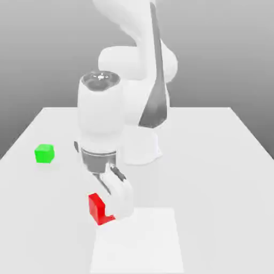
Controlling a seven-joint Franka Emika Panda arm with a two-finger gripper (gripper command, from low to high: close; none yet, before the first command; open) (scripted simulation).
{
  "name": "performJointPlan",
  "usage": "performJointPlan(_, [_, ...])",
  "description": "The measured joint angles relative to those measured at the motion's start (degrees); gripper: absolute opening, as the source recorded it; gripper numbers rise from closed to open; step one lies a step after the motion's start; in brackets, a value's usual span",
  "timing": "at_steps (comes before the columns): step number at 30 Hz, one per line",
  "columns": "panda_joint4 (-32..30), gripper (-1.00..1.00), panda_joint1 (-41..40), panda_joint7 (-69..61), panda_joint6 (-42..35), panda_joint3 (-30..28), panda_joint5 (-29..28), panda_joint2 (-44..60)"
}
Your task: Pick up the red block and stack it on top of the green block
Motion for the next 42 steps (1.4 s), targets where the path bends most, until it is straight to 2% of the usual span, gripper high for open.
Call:
performJointPlan(5, [-3.1, -1.0, -11.2, -10.0, -1.1, -6.7, -2.7, -4.6])
performJointPlan(18, [-11.1, -1.0, -33.7, -35.7, -3.4, -31.6, -8.8, -15.2])
performJointPlan(29, [-11.2, -1.0, -31.4, -40.2, 1.9, -35.0, -4.0, -10.8])
performJointPlan(42, [-11.2, -1.0, -26.2, -46.8, 8.6, -37.5, 5.6, -3.2])
